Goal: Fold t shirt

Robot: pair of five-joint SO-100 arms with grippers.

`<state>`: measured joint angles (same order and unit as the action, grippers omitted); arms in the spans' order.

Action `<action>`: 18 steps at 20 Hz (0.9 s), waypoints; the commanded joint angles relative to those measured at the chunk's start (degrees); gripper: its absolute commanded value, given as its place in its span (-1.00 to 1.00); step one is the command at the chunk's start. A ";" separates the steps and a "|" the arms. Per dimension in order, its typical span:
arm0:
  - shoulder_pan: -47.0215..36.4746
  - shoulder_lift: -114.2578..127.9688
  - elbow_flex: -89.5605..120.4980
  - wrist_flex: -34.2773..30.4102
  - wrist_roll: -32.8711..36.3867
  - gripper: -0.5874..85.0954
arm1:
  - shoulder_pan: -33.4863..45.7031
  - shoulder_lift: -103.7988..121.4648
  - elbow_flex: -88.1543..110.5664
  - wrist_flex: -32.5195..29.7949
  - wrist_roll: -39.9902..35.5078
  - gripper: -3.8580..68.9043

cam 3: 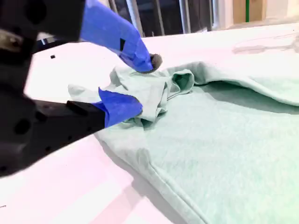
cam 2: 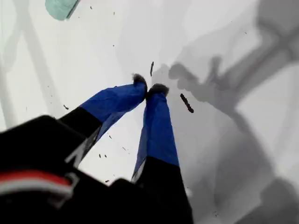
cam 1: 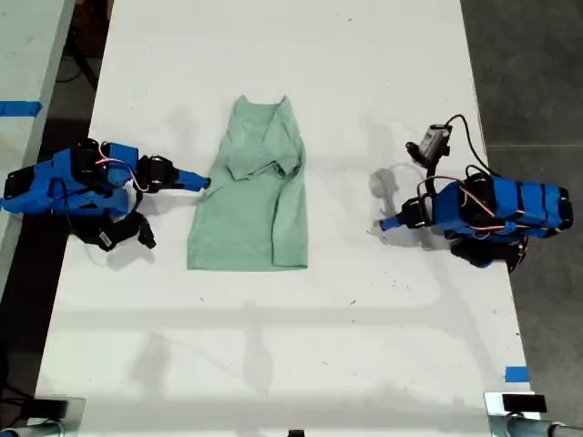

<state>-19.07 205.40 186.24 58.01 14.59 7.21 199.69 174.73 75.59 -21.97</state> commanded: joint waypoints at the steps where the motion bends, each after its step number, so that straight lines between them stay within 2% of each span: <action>1: 0.18 0.09 2.20 0.09 0.18 -0.73 | 0.35 0.70 3.60 0.18 -0.70 -0.82; 6: -3.78 0.35 2.20 -0.53 -1.41 -0.68 | 0.00 0.70 3.60 0.18 -0.79 -0.85; 8: -1.49 0.44 2.20 -0.53 -0.79 -0.71 | -0.35 0.70 3.60 0.18 -0.44 -0.81; 10: 0.35 0.53 2.20 -1.76 0.09 -0.91 | -0.44 0.70 3.60 0.18 -1.93 -0.85; 11: -0.18 0.53 2.20 -1.93 0.09 -0.86 | -0.97 0.70 3.60 0.18 -3.08 -0.85; 12: -0.53 0.53 2.20 -2.02 0.35 -0.80 | -1.05 0.70 3.60 0.18 -8.09 -0.85; 13: -0.18 0.53 2.20 -2.20 0.35 -0.82 | -1.41 0.70 3.60 0.18 -10.72 -0.85; 15: 1.05 0.53 2.20 -2.37 0.62 -0.99 | -2.02 0.70 3.60 0.18 -15.12 -0.85; 17: 0.18 0.53 2.20 -1.76 0.35 -0.99 | -2.46 0.70 3.60 0.18 -20.13 -0.85; 18: -0.53 0.53 2.20 -1.67 0.35 -0.99 | -2.37 0.70 3.60 0.18 -19.78 -0.85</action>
<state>-18.54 205.49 186.24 56.51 14.59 5.36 199.69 174.73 75.59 -39.55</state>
